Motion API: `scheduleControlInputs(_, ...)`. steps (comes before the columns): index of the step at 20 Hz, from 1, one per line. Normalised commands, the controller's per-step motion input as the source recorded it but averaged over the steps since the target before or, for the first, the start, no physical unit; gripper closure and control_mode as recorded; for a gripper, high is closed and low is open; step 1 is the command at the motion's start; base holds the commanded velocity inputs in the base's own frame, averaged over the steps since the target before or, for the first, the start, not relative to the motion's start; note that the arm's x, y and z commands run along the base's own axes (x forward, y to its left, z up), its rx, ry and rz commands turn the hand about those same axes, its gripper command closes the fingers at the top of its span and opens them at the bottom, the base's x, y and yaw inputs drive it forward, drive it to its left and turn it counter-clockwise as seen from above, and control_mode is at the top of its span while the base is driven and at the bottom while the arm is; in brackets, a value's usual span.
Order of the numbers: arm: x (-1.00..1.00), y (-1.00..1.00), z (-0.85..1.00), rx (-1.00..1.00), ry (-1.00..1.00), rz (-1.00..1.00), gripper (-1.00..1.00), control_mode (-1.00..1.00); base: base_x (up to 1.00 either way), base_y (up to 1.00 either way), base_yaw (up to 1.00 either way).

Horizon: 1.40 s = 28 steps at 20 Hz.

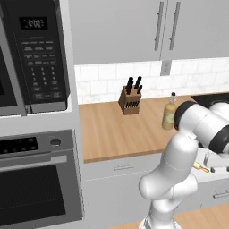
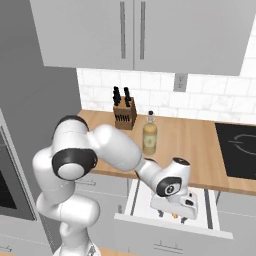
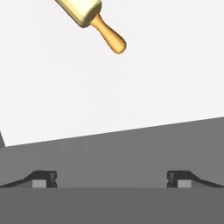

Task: Pick the rolling pin from the drawer and place it on the counter.

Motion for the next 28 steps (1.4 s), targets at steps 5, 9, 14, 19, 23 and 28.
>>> scheduleControlInputs(5, -0.26, 0.0, -0.16, 0.0, 0.02, 0.03, -1.0, -1.0, 0.0, 0.0, 0.0)
scheduleControlInputs(9, -0.49, 0.0, -0.04, 0.0, 0.0, 0.01, -1.0, -1.0, 0.0, 0.0, 0.0)
scheduleControlInputs(14, -0.65, 0.0, -0.02, 0.0, 0.02, 0.02, -1.0, -1.0, 0.0, 0.0, 0.0)
scheduleControlInputs(19, -0.78, 0.0, -0.11, 0.0, 0.06, 0.02, -1.0, -1.0, 0.0, 0.0, 0.0)
scheduleControlInputs(23, -0.35, 0.0, -0.03, 0.0, 0.09, 0.03, -1.0, -1.0, 0.0, 0.0, 0.0)
scheduleControlInputs(28, -0.01, 0.0, 0.0, 0.0, 0.04, 0.02, -1.0, -1.0, 0.0, 0.0, 0.0)
